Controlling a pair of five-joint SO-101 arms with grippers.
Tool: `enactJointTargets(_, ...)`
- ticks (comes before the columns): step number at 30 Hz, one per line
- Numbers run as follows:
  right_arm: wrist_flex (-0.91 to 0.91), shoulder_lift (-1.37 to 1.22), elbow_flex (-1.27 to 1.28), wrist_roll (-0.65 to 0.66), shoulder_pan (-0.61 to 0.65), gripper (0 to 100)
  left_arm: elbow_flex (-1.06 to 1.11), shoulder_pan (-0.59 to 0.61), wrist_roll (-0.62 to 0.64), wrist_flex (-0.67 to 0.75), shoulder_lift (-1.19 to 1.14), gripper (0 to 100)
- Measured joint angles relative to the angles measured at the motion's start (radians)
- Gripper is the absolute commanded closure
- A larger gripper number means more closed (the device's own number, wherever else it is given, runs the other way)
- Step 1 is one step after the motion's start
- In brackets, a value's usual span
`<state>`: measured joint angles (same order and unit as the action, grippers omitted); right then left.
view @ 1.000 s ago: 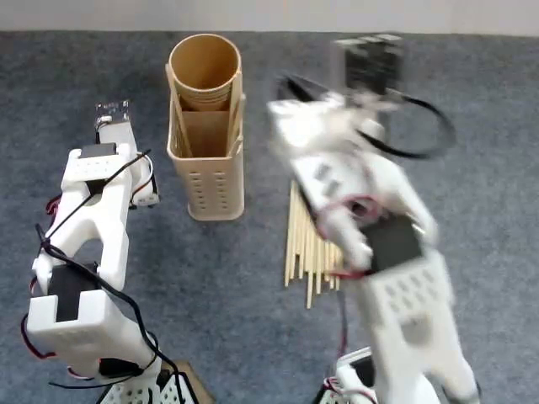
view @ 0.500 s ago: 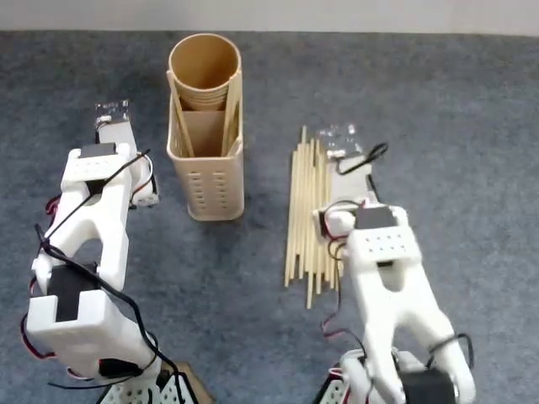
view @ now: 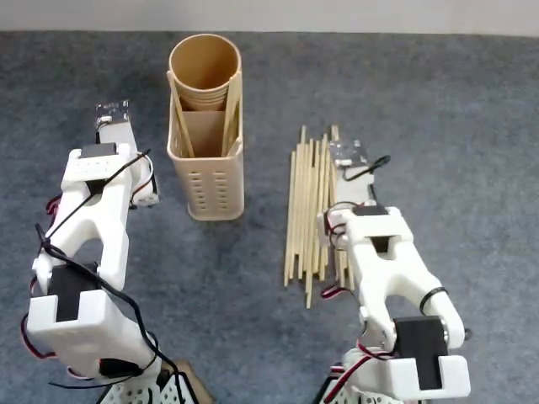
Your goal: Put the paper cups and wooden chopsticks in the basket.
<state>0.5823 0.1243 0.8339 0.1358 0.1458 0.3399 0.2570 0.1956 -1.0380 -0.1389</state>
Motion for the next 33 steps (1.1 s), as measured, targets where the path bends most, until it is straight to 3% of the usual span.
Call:
enactJointTargets(13, 0.0, -0.011, -0.054, 0.0, -0.035, 84.3, 0.0, 0.0, 0.0, 0.0, 0.0, 87)
enactJointTargets(21, 0.0, -0.028, -0.054, 0.003, 0.091, 84.3, 0.0, 0.0, 0.0, 0.0, 0.0, 87)
enactJointTargets(28, 0.0, 0.212, 0.087, 0.003, 0.173, 84.3, 0.0, 0.0, 0.0, 0.0, 0.0, 87)
enactJointTargets(33, 0.0, 0.388, 0.129, 0.003, 0.087, 84.3, 0.0, 0.0, 0.0, 0.0, 0.0, 87)
